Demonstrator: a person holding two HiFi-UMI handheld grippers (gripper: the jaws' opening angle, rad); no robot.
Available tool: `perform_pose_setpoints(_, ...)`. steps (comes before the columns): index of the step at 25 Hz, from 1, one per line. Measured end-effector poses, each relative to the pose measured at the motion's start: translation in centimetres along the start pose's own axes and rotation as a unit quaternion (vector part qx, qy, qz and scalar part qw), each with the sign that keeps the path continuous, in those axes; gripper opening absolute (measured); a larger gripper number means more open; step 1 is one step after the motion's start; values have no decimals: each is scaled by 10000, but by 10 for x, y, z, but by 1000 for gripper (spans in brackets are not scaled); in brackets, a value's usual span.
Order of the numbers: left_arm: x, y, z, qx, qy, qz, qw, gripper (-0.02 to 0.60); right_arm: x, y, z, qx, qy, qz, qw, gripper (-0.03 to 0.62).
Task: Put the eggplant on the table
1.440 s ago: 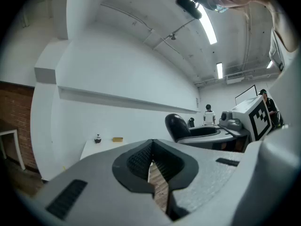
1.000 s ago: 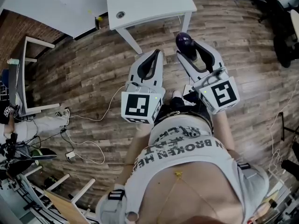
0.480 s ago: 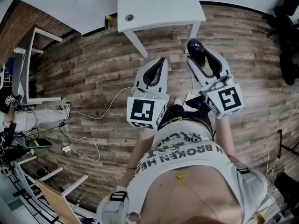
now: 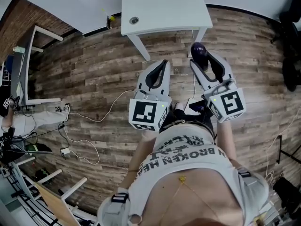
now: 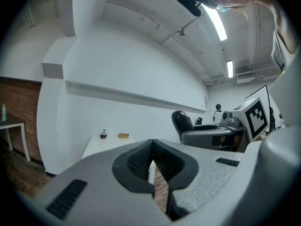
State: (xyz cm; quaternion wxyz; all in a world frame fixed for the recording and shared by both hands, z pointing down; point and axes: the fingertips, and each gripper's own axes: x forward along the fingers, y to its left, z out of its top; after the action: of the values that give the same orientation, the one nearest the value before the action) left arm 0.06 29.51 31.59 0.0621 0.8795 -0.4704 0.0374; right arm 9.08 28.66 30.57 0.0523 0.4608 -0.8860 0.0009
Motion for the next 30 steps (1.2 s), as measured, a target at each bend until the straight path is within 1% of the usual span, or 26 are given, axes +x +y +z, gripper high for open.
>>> perform_pose_setpoints(7,42,47,8,-9,-59,-200,9998,5,53,-18,5,-84,22,-163,9998,206)
perform_pose_setpoints(13,77,90,18,61,-98,-378,9992,5,104,-30,13,-124,-1,-266,9996,206)
perform_pose_setpoints(20,98,120,20,90,-49,-581,9983,5,145,-30,14,-109,-5,-305,9995,205)
perform_pose_setpoints(30,107,147,14,68,-4,-734,9973,5,177,-24,9,-123,78,-363,9992,204)
